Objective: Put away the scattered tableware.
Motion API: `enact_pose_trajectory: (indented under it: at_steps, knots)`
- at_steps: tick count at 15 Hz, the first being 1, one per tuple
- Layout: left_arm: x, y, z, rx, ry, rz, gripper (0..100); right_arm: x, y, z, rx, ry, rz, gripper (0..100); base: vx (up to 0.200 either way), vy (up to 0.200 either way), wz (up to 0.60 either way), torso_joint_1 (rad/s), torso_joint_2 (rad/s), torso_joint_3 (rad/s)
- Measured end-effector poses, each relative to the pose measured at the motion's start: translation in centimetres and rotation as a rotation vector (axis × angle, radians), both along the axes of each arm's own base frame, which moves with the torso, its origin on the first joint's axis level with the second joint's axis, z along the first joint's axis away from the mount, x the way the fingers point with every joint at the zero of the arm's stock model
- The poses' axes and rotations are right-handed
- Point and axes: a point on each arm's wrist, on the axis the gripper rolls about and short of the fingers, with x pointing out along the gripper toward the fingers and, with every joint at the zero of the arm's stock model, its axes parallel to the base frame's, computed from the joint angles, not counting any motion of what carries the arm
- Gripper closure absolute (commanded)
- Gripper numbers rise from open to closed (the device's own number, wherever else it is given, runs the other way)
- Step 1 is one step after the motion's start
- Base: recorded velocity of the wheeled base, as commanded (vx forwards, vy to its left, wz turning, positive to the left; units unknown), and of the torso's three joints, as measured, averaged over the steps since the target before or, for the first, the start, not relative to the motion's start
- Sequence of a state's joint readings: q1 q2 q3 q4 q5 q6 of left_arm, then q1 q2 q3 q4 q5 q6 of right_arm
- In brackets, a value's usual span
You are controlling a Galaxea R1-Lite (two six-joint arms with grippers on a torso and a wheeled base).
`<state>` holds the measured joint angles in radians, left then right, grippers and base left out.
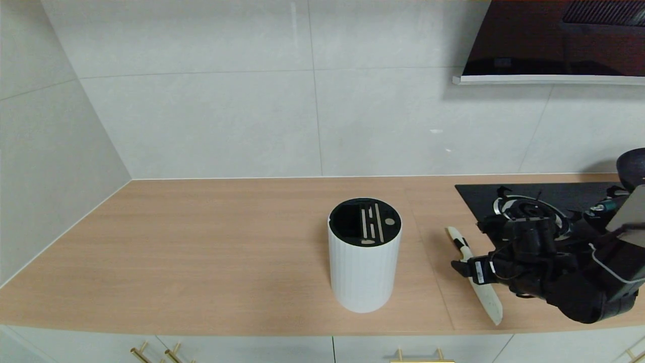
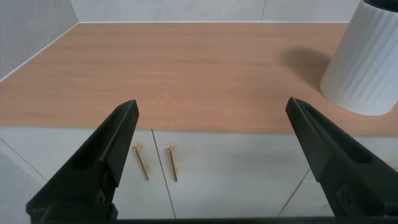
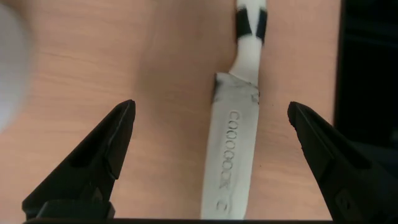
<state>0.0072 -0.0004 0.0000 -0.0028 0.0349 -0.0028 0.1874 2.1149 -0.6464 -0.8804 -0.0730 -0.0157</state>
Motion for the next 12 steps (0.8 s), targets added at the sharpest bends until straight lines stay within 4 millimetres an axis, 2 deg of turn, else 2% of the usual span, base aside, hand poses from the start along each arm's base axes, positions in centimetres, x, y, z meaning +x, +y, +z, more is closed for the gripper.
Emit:
enact_pose_trajectory:
  at_steps: [5, 12]
  knots:
    - [0.0, 0.0, 0.0, 0.0, 0.0, 0.0, 0, 1.0, -0.8, -3.1, -0.004, 0.028, -0.03, 0, 0.0, 0.0, 0.0, 0.0, 0.0, 0.0]
    - [0.0, 0.0, 0.0, 0.0, 0.0, 0.0, 0, 2.1, -1.1, -4.2, 0.005, 0.001, -0.048, 0, 0.0, 0.0, 0.0, 0.0, 0.0, 0.0]
